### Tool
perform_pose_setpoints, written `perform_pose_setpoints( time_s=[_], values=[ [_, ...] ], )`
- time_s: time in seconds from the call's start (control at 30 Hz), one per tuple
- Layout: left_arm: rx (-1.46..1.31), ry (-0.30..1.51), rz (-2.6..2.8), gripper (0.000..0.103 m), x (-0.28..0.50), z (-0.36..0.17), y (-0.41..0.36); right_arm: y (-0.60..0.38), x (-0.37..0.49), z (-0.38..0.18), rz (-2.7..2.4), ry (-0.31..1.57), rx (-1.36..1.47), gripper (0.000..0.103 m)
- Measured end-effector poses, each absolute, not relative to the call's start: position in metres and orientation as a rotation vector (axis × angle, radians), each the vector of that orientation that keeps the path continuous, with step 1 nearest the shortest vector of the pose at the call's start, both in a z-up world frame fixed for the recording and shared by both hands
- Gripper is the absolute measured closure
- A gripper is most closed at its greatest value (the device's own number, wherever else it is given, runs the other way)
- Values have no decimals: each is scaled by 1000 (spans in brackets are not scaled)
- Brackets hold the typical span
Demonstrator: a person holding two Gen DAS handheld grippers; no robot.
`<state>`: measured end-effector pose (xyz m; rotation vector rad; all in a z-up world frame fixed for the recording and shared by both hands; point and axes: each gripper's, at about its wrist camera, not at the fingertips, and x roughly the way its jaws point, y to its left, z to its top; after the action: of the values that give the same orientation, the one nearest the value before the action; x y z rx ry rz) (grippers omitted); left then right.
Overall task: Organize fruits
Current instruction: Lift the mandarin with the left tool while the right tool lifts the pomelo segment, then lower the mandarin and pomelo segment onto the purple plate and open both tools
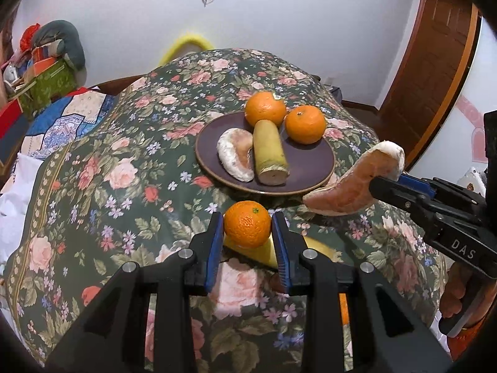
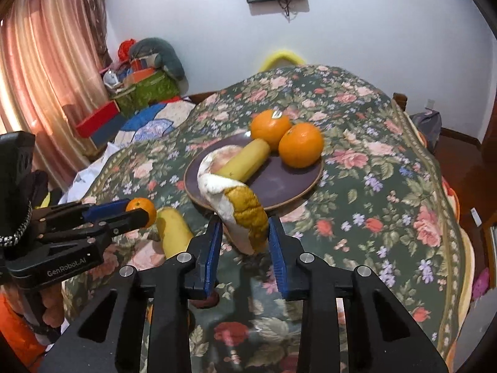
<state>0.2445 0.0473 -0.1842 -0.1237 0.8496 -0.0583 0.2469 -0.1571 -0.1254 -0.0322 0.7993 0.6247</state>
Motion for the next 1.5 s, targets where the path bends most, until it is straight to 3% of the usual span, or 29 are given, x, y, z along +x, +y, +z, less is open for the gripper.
perform_pose_setpoints(
  time_s=[0.67, 1.5],
  values=[
    [-107, 808, -41, 72, 292, -171, 49, -151, 273, -107, 639, 735, -58, 77],
    [-103, 896, -52, 72, 362, -207, 51, -120, 343, -126, 609, 791, -133, 77]
  ],
)
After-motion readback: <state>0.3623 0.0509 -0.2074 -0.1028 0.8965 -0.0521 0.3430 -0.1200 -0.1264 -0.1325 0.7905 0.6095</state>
